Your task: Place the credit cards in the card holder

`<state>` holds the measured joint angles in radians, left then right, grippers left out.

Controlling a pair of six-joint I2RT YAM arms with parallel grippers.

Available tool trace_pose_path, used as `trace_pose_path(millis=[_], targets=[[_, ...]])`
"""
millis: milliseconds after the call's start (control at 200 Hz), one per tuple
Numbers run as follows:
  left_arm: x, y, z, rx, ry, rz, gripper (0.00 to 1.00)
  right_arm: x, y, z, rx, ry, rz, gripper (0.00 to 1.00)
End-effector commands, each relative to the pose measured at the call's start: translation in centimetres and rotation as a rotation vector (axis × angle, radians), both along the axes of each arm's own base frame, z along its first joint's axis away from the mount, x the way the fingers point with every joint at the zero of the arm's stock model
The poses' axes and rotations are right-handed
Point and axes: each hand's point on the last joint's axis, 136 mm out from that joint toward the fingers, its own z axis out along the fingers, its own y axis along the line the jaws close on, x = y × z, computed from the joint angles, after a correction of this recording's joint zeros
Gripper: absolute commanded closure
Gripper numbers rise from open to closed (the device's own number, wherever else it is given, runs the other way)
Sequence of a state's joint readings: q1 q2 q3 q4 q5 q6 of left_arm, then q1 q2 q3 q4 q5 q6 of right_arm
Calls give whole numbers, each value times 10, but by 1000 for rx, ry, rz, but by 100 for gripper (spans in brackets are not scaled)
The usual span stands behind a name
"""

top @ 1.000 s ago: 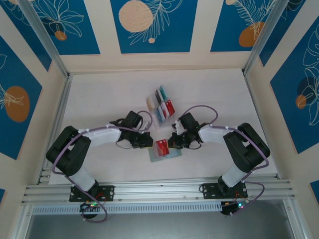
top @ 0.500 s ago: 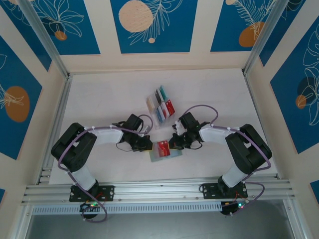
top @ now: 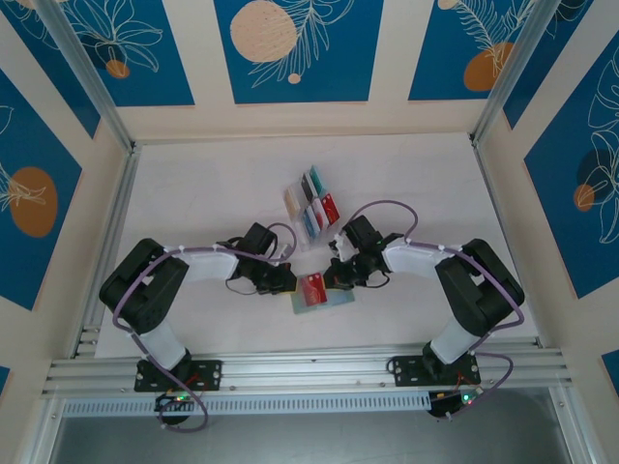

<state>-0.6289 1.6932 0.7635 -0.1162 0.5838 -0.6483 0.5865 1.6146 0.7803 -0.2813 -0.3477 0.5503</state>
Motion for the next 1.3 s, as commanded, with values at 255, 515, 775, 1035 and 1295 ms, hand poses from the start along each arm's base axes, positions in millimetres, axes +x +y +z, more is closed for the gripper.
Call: trace_pose_path(millis=[255, 515, 775, 1035, 1295], targets=[[-13, 7, -18, 46, 44, 10, 93, -5, 23, 4, 39, 20, 0, 100], [-9, 3, -9, 25, 33, 12, 94, -4, 34, -1, 53, 34, -18, 100], [17, 10, 35, -78, -14, 64, 91, 2, 23, -6, 7, 29, -58, 88], [25, 22, 49, -83, -33, 74, 90, 4, 15, 22, -18, -38, -30, 71], [17, 23, 37, -63, -19, 62, 90, 20, -21, 23, -254, -147, -23, 75]])
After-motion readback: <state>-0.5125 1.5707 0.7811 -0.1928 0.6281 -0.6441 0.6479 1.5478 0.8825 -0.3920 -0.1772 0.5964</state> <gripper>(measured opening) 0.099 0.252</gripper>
